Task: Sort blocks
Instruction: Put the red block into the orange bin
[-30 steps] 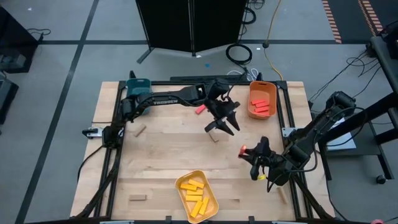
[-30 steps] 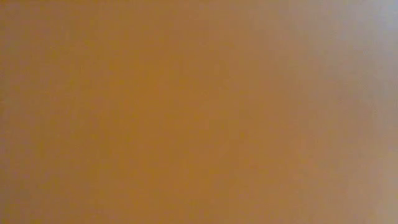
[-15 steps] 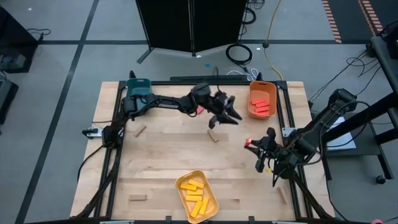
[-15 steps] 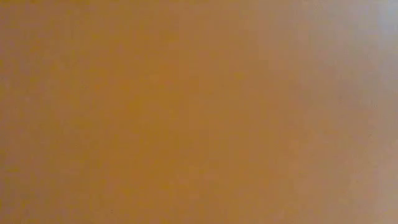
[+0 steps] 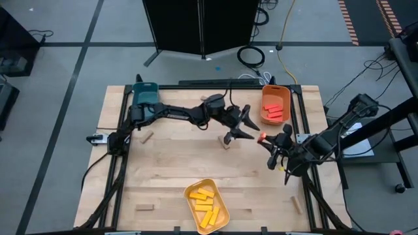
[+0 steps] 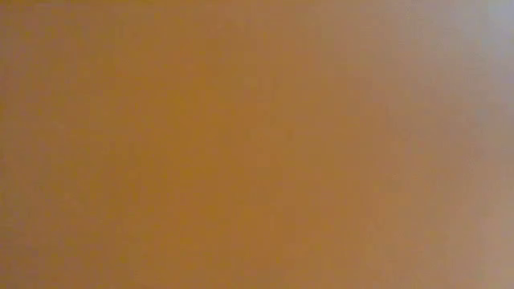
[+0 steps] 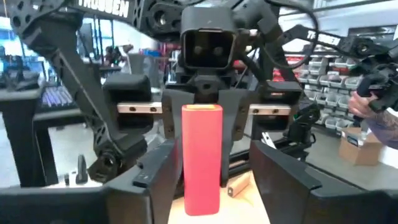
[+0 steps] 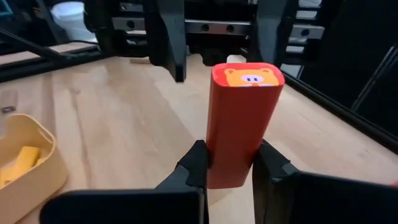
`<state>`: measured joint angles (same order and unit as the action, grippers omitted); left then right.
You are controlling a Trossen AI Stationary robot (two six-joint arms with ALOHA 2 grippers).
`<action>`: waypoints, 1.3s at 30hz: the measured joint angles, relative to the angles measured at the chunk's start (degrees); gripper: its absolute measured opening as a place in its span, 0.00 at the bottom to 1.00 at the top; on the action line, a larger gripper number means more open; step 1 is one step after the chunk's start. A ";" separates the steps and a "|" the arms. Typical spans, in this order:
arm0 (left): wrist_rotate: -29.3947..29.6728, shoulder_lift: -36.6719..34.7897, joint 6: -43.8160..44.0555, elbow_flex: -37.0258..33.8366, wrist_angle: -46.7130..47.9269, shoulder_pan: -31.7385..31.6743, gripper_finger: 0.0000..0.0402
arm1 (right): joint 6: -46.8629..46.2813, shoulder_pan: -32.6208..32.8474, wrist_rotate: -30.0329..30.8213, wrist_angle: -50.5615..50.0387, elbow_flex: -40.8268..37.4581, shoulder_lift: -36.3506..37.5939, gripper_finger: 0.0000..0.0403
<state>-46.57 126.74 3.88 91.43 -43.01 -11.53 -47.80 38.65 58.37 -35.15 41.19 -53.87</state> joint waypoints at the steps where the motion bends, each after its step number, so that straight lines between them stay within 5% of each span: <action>1: 0.32 0.00 -0.38 0.68 1.44 0.00 0.50 | 0.49 -0.52 -0.12 0.04 0.00 0.00 0.06; 11: 8.54 0.00 -6.12 1.80 4.89 1.22 0.53 | 4.13 -7.32 -4.69 0.25 0.00 -0.02 0.06; 31: 7.94 0.00 -5.93 1.82 6.46 1.20 0.52 | 13.12 -12.84 -11.43 7.54 0.00 -0.04 0.06; 35: 7.83 0.00 -5.90 1.82 6.44 1.17 0.43 | 12.78 -13.27 -12.15 7.53 0.00 -0.04 0.06; 39: 7.82 0.00 -5.99 1.82 6.50 1.05 0.24 | 12.75 -13.57 -12.09 7.46 0.00 -0.07 0.09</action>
<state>-38.74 126.74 -2.11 93.25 -36.51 -10.48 -35.05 25.08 46.28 -27.69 41.19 -53.93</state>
